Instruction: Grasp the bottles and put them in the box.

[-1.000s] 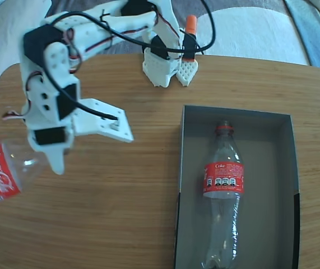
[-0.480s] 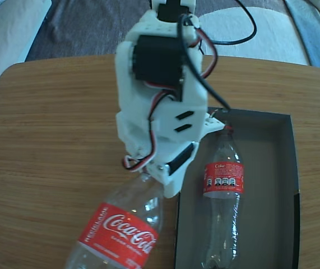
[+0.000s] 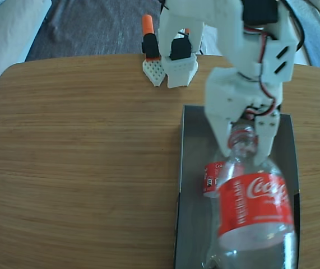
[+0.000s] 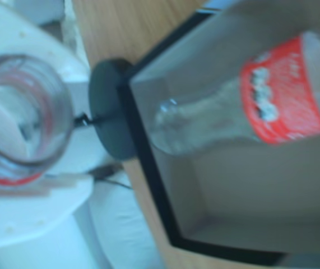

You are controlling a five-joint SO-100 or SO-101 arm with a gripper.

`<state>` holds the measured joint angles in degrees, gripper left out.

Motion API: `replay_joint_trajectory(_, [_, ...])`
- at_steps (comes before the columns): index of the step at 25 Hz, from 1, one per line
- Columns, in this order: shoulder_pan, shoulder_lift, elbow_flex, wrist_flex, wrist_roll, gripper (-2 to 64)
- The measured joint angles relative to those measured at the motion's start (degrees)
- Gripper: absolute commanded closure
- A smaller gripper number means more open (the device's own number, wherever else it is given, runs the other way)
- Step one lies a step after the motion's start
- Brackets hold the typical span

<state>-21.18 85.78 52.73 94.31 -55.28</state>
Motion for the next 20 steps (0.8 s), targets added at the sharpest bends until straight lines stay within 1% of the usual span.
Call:
replay_joint_trajectory(2, [-3.0, 1.8, 3.4, 0.0, 2.2, 61.9])
replay_joint_trajectory(6, [-10.2, 4.2, 8.4, 0.0, 10.8, 61.9])
replay_joint_trajectory(13, [-18.5, 4.6, 9.8, 0.0, 33.0, 61.9])
replay_joint_trajectory(16, [-22.9, 4.6, 9.8, 0.0, 38.1, 61.9])
replay_joint_trajectory(20, [-26.1, 4.6, 10.5, -0.4, 39.0, 61.9])
